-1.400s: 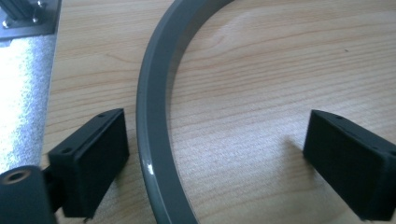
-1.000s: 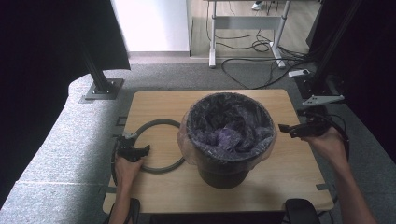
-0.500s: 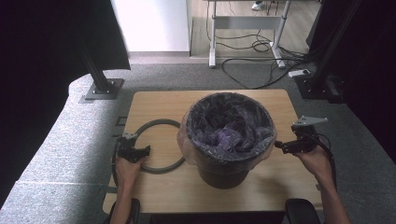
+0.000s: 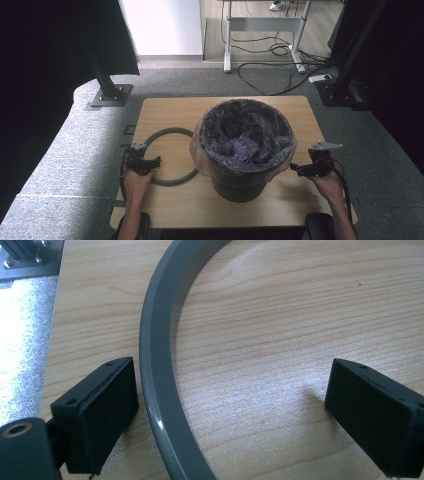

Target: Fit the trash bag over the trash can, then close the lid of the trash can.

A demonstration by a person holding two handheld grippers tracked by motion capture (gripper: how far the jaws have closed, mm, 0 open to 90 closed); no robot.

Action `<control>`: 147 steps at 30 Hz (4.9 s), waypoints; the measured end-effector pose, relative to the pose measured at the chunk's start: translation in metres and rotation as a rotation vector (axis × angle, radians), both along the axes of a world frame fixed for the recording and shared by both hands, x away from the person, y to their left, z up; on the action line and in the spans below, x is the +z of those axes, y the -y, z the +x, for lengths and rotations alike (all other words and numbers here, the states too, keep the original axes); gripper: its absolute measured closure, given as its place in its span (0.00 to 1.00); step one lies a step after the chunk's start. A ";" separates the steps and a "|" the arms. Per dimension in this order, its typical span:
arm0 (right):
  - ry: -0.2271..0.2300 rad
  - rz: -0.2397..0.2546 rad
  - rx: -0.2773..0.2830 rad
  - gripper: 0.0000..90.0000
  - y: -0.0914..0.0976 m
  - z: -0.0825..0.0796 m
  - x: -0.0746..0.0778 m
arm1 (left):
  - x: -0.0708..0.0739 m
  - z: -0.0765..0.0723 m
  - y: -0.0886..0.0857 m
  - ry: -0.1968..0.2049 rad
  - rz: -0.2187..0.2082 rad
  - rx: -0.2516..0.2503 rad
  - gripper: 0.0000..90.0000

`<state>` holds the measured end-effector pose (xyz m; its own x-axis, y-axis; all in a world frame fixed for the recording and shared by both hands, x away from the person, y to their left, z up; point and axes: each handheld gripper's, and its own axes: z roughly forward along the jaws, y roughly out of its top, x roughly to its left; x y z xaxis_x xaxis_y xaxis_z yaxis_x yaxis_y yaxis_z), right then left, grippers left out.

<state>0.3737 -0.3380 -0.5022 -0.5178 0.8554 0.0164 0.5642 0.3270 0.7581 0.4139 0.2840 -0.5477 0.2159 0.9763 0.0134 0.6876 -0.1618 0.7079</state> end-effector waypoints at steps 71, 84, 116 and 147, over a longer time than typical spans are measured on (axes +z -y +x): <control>-0.049 -0.041 -0.039 0.00 0.001 -0.007 -0.055 | 0.046 0.065 0.002 -0.666 0.126 0.046 0.87; -0.049 -0.041 -0.039 0.00 0.001 -0.007 -0.055 | 0.068 0.064 -0.019 -0.695 0.039 0.023 0.88; -0.051 -0.040 -0.040 0.00 0.000 -0.007 -0.055 | 0.180 0.060 -0.060 -0.712 -0.003 0.007 0.88; -0.050 -0.039 -0.041 0.00 0.000 -0.007 -0.055 | 0.290 0.062 -0.053 -0.647 0.020 -0.023 0.88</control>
